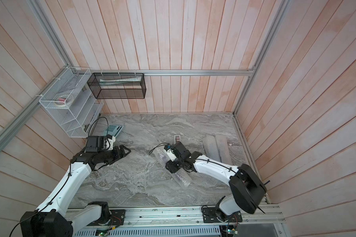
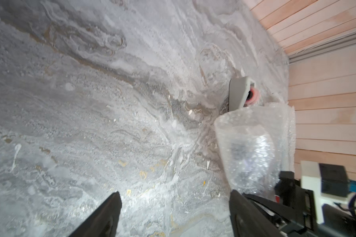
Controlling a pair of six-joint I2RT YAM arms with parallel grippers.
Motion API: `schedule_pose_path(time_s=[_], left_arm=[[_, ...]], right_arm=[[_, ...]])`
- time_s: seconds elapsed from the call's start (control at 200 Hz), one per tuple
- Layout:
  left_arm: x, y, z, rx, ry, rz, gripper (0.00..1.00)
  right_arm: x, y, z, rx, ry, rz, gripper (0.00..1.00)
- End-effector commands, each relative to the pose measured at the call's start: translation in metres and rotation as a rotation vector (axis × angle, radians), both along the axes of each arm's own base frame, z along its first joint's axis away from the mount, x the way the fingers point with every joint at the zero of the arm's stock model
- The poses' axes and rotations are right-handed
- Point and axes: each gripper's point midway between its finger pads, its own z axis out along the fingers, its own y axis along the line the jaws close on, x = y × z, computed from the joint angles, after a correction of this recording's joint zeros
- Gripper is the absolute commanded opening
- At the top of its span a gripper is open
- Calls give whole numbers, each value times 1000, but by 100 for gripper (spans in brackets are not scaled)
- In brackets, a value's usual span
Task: Wrap wine bottles in bubble wrap
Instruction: Place the bubble wrap at the center of the board.
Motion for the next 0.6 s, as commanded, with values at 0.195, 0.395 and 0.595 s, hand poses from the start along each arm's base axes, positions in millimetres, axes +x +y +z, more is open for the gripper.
schedule_pose_path(time_s=[0.195,0.395,0.595], left_arm=[[28,7,1,42,-240,18,91],[49,28,-4,213,-386,49,100],[69,47,-10,345,-489,86,100]], right_arm=[[44,-138,30,79,-167,-561,36],[89,-173,1,66,-212,-601,41],[116,-184,-27,-28,-188,-553,55]])
